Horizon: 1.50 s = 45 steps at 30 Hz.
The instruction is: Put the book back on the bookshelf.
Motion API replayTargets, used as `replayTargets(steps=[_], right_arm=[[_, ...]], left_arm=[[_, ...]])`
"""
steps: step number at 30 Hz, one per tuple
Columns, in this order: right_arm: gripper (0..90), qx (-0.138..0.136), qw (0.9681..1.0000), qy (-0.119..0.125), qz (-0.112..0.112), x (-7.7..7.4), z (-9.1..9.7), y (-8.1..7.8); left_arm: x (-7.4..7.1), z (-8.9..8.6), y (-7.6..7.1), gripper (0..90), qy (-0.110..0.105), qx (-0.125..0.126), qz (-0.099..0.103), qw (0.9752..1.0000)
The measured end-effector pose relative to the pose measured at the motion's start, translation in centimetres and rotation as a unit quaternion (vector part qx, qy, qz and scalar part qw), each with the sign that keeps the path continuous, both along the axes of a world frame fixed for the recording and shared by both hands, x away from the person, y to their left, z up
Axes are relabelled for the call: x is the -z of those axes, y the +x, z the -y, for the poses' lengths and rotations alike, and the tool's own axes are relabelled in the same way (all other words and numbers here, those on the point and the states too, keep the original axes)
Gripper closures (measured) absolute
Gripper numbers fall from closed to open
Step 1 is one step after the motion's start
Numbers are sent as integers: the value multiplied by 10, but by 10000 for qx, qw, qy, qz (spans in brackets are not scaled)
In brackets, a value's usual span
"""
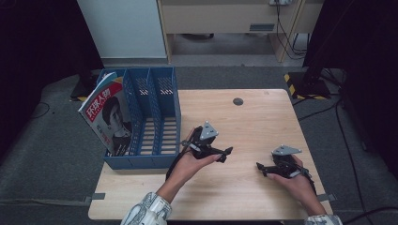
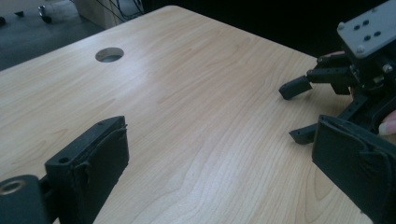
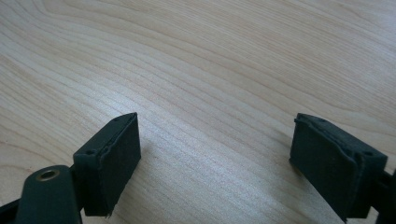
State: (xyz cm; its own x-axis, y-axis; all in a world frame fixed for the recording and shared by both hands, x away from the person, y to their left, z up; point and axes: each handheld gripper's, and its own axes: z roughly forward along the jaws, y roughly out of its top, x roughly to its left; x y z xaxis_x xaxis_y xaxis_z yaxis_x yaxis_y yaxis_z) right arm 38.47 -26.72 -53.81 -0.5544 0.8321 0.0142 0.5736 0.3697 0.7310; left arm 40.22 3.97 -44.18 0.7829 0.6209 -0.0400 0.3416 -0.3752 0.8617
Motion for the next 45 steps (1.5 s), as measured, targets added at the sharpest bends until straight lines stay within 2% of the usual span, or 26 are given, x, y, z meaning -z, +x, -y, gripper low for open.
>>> replayTargets(steps=[4, 11, 15, 17, 24, 31, 39, 45], right_arm=[[162, -11, 10000, -9, 5, 0, 0, 0], [162, -26, 10000, -26, 24, 0, 0, 0], [162, -28, 10000, -27, 26, 0, 0, -1], [161, -30, 10000, -31, 31, 0, 0, -1], [160, -44, 10000, -22, 14, 0, 0, -1], [158, -40, 10000, -16, 3, 0, 0, -1], [157, -45, 10000, -16, 3, 0, 0, -1], [155, -58, 10000, -21, 8, 0, 0, -1]], left_arm=[[11, 6, 4, 37, -95, -31, -199, 9998], [34, 15, 11, 48, 182, -198, -403, 9988], [55, 17, 18, 48, 472, -269, -619, 9966], [62, 18, 20, 49, 523, -338, -678, 9958], [75, 17, 28, 52, 683, -518, -697, 9939], [85, 15, 35, 57, 1011, -811, -590, 9898], [94, 16, 39, 56, 1087, -858, -680, 9880], [96, 15, 40, 49, 1037, -862, -727, 9882]])
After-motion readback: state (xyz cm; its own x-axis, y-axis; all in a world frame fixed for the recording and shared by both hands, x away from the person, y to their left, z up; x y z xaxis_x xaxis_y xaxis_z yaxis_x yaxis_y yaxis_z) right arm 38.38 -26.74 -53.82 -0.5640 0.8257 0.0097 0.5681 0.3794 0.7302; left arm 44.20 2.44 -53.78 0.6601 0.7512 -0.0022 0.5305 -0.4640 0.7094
